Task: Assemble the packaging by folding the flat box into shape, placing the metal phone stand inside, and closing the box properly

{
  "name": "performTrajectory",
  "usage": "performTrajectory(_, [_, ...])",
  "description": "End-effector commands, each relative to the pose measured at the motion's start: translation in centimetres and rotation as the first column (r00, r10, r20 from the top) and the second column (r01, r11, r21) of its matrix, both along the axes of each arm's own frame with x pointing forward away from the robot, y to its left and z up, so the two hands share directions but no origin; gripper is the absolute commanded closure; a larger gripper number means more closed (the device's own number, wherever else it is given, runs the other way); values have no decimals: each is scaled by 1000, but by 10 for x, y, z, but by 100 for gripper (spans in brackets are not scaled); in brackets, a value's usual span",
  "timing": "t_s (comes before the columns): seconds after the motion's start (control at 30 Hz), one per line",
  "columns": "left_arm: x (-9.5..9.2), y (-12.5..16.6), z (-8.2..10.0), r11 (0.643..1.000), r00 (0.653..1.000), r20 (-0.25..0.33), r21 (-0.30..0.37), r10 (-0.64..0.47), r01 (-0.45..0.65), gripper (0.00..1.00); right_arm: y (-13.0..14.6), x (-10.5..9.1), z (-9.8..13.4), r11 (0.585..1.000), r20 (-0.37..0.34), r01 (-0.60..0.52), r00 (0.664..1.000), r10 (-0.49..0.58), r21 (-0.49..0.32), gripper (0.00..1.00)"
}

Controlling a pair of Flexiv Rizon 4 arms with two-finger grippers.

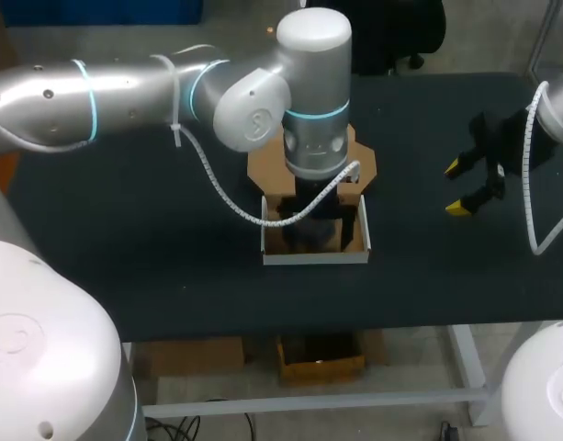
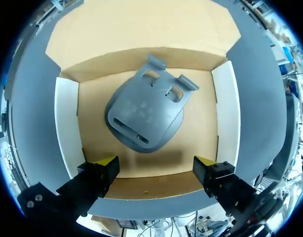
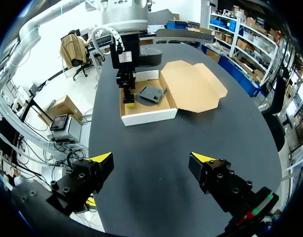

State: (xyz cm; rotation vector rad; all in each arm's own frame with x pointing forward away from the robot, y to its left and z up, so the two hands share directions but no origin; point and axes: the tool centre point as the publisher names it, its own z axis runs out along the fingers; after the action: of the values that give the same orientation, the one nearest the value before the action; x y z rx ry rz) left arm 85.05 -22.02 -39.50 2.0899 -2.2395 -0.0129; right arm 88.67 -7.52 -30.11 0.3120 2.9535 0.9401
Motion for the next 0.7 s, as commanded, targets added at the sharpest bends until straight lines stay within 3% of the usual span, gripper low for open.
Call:
performTrajectory(0.03, [-8,-2,0,1000,1000,4,10,10,-10,0,-1,0,0,1000,1,-1,1000,1,4,0])
performTrajectory(0.7, [-38,-5,-2,995,995,-13,3,100,-100,0,-1,0,0,1000,1,-1,1000,1,4,0])
